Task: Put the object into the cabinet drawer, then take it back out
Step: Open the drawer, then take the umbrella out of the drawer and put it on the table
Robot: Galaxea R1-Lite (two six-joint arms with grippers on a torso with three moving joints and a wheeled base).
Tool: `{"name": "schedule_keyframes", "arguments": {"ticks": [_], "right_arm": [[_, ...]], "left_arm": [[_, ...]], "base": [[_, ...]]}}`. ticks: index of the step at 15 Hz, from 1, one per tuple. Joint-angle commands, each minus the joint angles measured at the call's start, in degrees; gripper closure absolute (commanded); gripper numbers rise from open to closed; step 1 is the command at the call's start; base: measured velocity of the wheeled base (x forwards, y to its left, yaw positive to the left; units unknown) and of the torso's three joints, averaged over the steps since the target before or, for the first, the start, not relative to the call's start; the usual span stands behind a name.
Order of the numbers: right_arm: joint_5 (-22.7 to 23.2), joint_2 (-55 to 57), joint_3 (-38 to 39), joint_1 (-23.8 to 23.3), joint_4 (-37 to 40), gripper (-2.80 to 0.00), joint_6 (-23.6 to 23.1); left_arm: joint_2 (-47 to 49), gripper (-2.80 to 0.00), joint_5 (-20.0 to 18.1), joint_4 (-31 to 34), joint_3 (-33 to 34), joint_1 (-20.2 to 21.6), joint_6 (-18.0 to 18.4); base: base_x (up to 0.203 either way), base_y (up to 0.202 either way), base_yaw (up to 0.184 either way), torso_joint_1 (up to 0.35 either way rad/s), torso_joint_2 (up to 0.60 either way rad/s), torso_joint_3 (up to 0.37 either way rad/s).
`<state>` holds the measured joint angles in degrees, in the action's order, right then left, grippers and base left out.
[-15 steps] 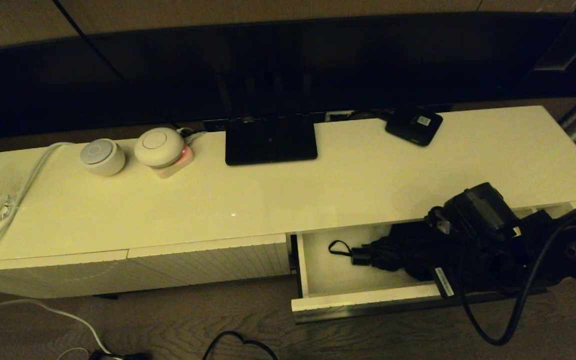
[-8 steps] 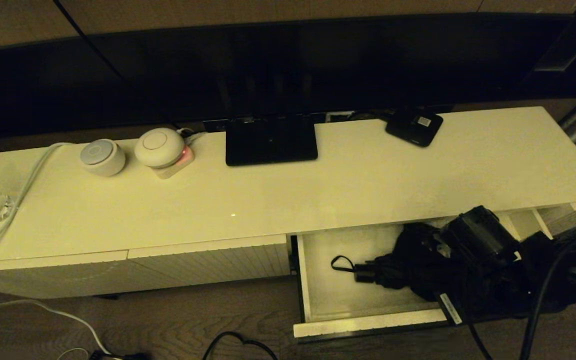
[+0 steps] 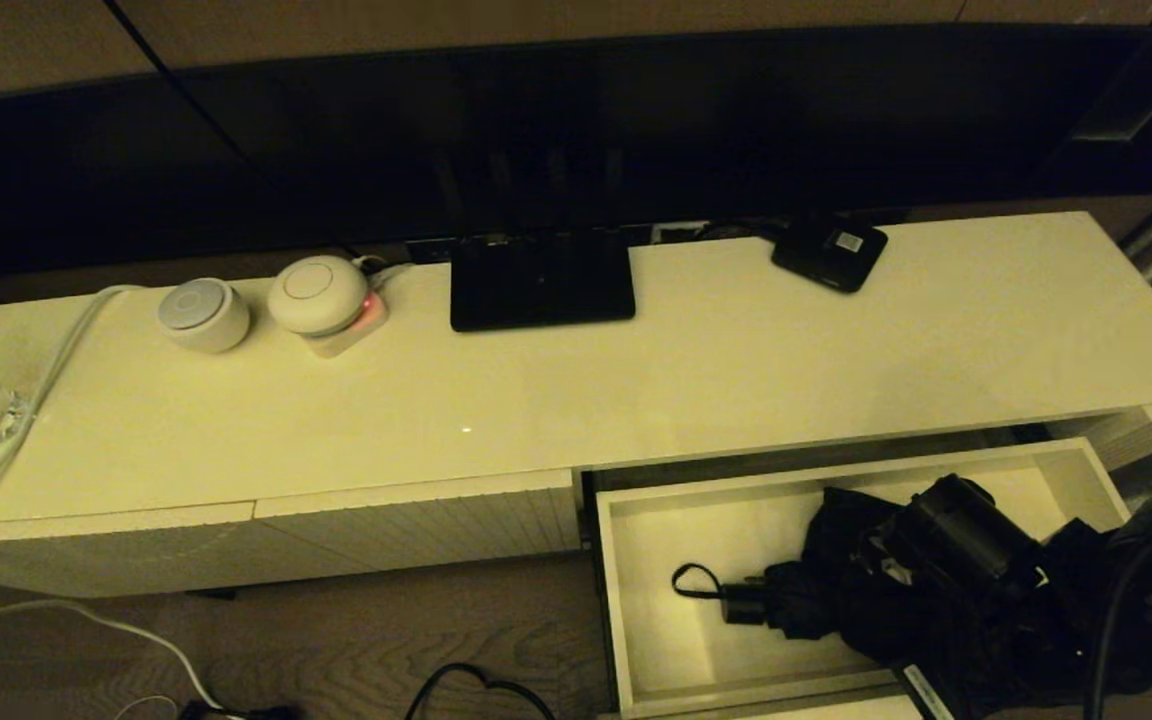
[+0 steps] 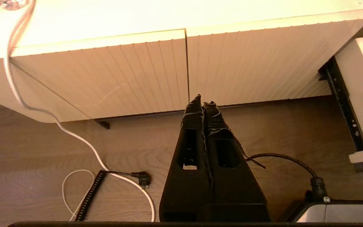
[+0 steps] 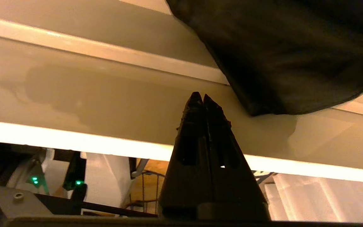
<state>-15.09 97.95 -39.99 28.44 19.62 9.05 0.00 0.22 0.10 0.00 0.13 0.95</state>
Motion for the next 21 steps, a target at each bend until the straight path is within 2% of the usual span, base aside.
{"name": "schedule_keyframes", "arguments": {"ticks": [1, 6, 7, 8, 10, 16, 19, 21], "right_arm": [[-0.1, 0.0, 1.1, 0.4, 0.4, 0.00, 0.0], [-1.7, -3.7, 1.0, 0.5, -7.7, 0.00, -0.6], [-2.9, -5.3, 0.7, 0.5, -8.1, 0.00, -2.2], [-3.6, -7.3, 0.5, 0.3, -8.2, 0.00, -6.1], [-3.8, -11.5, 0.3, -0.7, -7.8, 0.00, -17.5], [-3.3, -17.6, 0.6, -7.1, -7.4, 0.00, -65.1], [-0.7, -16.7, -0.1, -9.4, -9.8, 0.00, -82.5], [4.0, -14.3, -0.4, -9.9, -10.9, 0.00, -87.6]], "left_arm": [[0.0, 0.00, 0.0, 0.0, 0.2, 0.0, 0.0], [0.0, 0.00, 0.0, 0.0, 0.2, 0.0, 0.0], [0.0, 0.00, 0.0, 0.0, 0.2, 0.0, 0.0], [0.0, 0.00, 0.0, 0.0, 0.2, 0.0, 0.0], [0.0, 0.00, 0.0, 0.0, 0.2, 0.0, 0.0], [0.0, 0.00, 0.0, 0.1, 0.2, 0.0, 0.0], [0.0, 0.00, 0.0, 0.0, 0.2, 0.0, 0.0], [0.0, 0.00, 0.0, 0.0, 0.2, 0.0, 0.0]], "base": [[0.000, 0.000, 0.000, 0.000, 0.00, 0.000], [0.000, 0.000, 0.000, 0.000, 0.00, 0.000], [0.000, 0.000, 0.000, 0.000, 0.00, 0.000], [0.000, 0.000, 0.000, 0.000, 0.00, 0.000], [0.000, 0.000, 0.000, 0.000, 0.00, 0.000], [0.000, 0.000, 0.000, 0.000, 0.00, 0.000], [0.000, 0.000, 0.000, 0.000, 0.00, 0.000], [0.000, 0.000, 0.000, 0.000, 0.00, 0.000]]}}
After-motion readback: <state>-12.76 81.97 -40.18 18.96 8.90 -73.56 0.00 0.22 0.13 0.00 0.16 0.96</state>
